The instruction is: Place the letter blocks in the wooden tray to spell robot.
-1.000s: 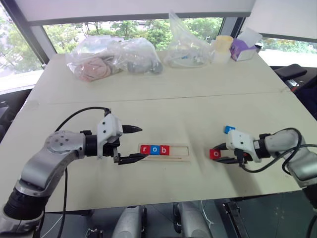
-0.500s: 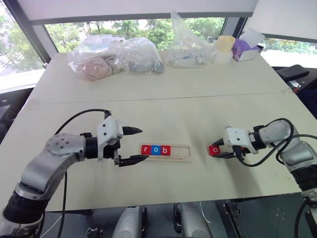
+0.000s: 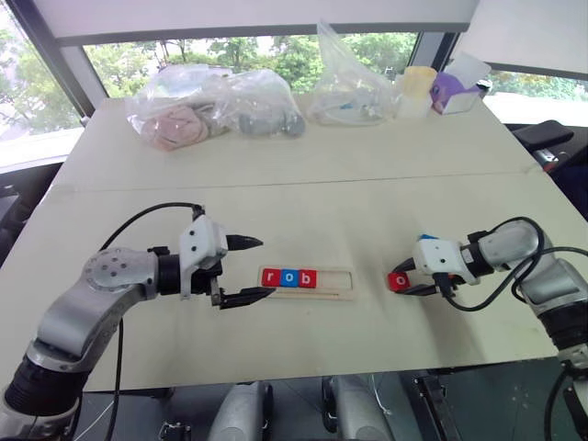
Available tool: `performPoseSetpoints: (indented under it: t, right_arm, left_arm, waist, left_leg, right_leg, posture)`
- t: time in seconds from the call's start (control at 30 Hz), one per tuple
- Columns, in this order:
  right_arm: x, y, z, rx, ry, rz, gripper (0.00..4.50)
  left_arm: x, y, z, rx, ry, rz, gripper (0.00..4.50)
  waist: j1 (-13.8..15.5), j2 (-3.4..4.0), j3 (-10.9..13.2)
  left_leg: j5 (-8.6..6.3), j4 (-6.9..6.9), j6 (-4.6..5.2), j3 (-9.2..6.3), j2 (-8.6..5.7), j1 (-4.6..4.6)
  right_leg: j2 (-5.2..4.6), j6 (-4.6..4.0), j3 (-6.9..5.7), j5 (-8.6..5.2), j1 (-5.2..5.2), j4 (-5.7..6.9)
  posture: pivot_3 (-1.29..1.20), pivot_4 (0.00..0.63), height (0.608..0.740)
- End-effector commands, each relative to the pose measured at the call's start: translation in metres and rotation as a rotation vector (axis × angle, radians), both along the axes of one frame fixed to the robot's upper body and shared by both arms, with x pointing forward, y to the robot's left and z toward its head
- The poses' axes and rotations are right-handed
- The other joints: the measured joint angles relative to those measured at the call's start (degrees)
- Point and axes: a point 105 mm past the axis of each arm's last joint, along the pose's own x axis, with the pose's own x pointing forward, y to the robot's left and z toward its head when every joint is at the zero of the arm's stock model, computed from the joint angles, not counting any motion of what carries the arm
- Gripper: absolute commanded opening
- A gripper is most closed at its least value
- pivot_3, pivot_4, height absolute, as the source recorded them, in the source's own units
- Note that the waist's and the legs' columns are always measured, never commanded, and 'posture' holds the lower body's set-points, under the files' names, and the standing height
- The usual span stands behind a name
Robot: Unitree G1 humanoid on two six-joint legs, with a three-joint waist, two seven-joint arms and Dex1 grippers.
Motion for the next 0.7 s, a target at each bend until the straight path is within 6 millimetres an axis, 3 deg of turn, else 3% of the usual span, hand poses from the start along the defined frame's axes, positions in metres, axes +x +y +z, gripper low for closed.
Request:
performPoseSetpoints:
  t: [0.03, 0.07, 0.2, 0.33, 0.5, 0.7]
  right_arm:
    - [-0.002, -0.003, -0.003, -0.027, 0.022, 0.001, 3.62]
    - [-0.001, -0.004, 0.000, -0.025, 0.019, -0.008, 4.06]
    - [0.001, -0.002, 0.013, 0.019, 0.010, -0.043, 4.06]
    - [0.002, 0.002, 0.029, 0.177, 0.054, -0.176, 4.06]
    - [-0.003, 0.000, 0.029, 0.311, 0.106, -0.350, 4.06]
    - [-0.018, 0.000, 0.017, 0.244, 0.101, -0.309, 4.06]
  left_arm:
    - [-0.002, -0.001, 0.010, 0.002, -0.043, -0.013, 4.50]
    - [-0.001, -0.002, 0.010, 0.002, -0.044, -0.014, 4.50]
    - [-0.001, -0.002, 0.010, 0.000, -0.044, -0.015, 4.50]
    - [-0.001, -0.003, 0.009, -0.003, -0.043, -0.016, 4.50]
    - [-0.001, -0.004, 0.009, -0.007, -0.045, -0.016, 4.50]
    - [0.000, -0.005, 0.009, -0.008, -0.043, -0.025, 4.50]
  waist:
    - [0.02, 0.00, 0.00]
    - [0.03, 0.00, 0.00]
    - [0.03, 0.00, 0.00]
    - [0.09, 0.01, 0.00]
    - [0.27, 0.01, 0.00]
    - [0.93, 0.02, 0.00]
  left_leg:
    - [0.00, 0.00, 0.00, 0.00, 0.00, 0.00]
    - [0.00, 0.00, 0.00, 0.00, 0.00, 0.00]
    - [0.00, 0.00, 0.00, 0.00, 0.00, 0.00]
    - [0.00, 0.00, 0.00, 0.00, 0.00, 0.00]
    - [0.00, 0.00, 0.00, -0.02, 0.00, -0.02]
    - [0.00, 0.00, 0.00, 0.00, 0.00, -0.03]
  right_leg:
    - [0.00, 0.00, 0.00, 0.00, 0.00, 0.00]
    - [0.00, 0.00, 0.00, 0.00, 0.00, 0.00]
    - [-0.01, 0.00, 0.00, 0.00, 0.00, 0.00]
    - [-0.03, -0.01, 0.01, 0.00, -0.01, 0.01]
    - [-0.08, -0.02, 0.01, 0.00, -0.01, 0.00]
    - [-0.07, -0.03, 0.01, 0.00, -0.04, 0.01]
  posture:
    - [0.00, 0.150, 0.725]
    - [0.00, 0.150, 0.725]
    - [0.00, 0.150, 0.725]
    - [0.00, 0.150, 0.725]
    - [0.00, 0.150, 0.725]
    - [0.00, 0.150, 0.725]
